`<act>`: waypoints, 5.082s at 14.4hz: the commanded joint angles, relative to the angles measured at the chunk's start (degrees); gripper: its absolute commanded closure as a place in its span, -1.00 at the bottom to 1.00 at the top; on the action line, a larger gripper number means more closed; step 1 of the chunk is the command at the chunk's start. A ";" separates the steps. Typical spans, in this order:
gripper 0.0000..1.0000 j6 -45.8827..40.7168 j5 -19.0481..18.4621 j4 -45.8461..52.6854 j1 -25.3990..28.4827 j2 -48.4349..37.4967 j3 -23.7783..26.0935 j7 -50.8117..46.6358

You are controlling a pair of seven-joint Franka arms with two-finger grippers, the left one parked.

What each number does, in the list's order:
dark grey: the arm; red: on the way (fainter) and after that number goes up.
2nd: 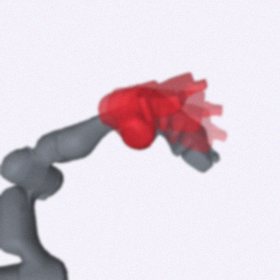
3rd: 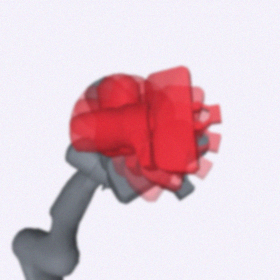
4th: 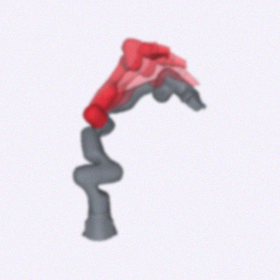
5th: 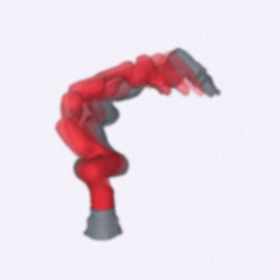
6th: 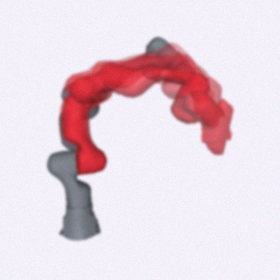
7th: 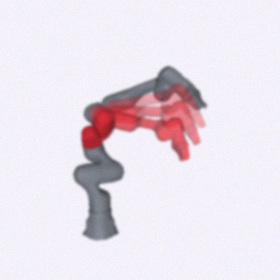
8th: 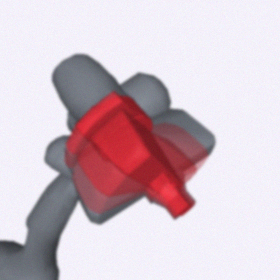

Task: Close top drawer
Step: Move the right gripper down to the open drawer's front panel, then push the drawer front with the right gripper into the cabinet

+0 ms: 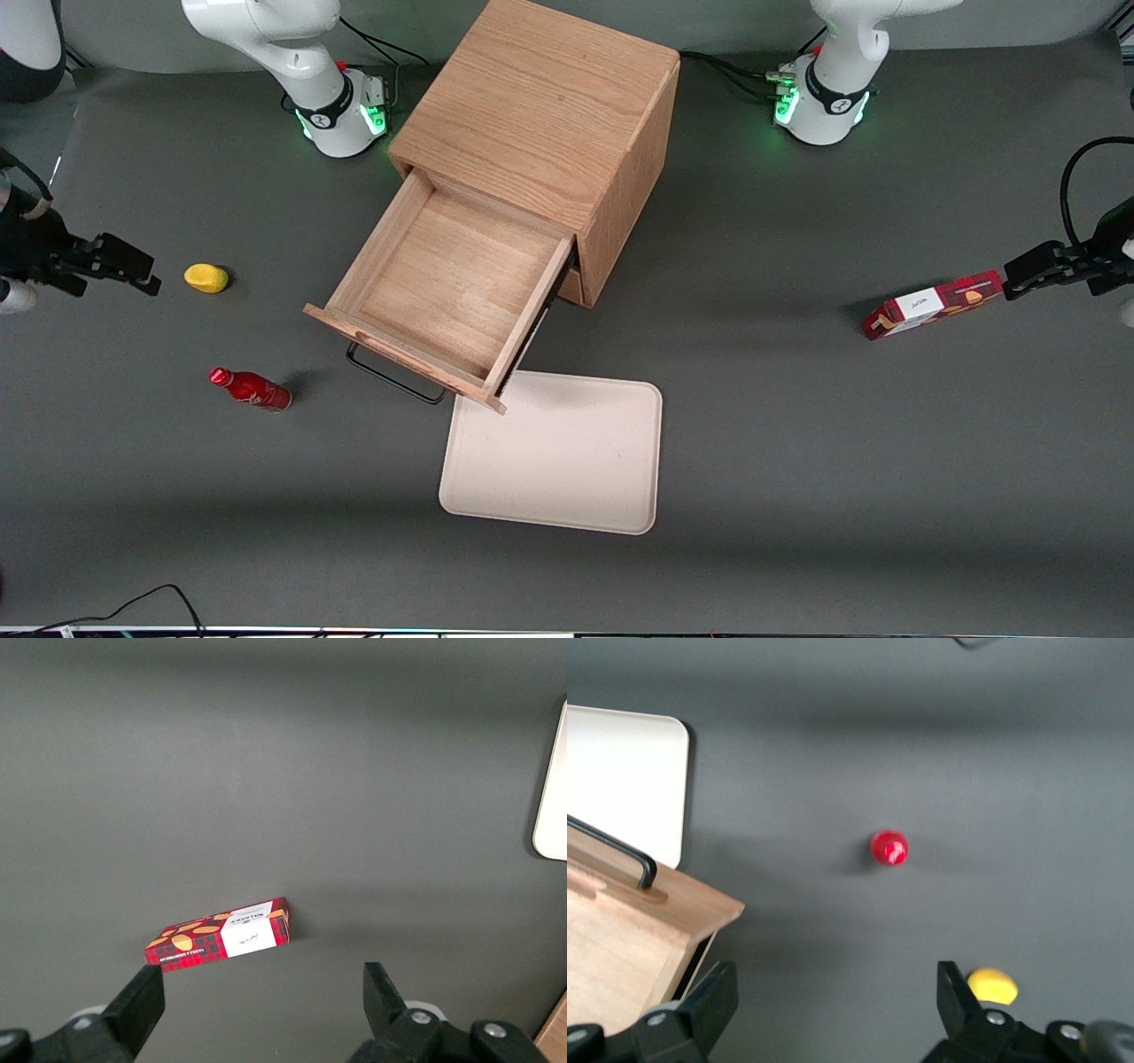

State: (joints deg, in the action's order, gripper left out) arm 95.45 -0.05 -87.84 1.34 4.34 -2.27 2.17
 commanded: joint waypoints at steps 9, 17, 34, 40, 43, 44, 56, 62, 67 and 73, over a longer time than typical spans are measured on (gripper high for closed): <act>-1.00 -8.61 4.88 31.41 -4.40 33.44 18.94 23.29; -1.00 -8.70 4.45 31.41 -10.48 40.74 31.54 26.82; -1.00 -9.76 -0.47 29.92 -6.53 43.65 32.51 26.22; -1.00 -9.14 -2.58 28.08 -5.39 43.65 32.68 25.95; -1.00 -8.97 -3.11 27.46 -5.30 43.65 32.68 25.78; -1.00 -8.97 -3.11 27.28 -5.21 43.65 32.68 25.78; -1.00 -7.56 -4.34 21.57 -5.39 41.37 35.75 23.32; -1.00 -7.30 -4.08 16.74 -5.91 38.82 37.77 20.95; -1.00 -5.80 -3.55 11.64 -6.09 36.09 39.18 17.70; -1.00 -4.40 -3.46 4.79 -7.76 32.40 42.17 15.94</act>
State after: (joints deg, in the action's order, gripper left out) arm 89.30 -3.26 -78.06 -4.54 39.71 37.99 20.01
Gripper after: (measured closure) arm 0.000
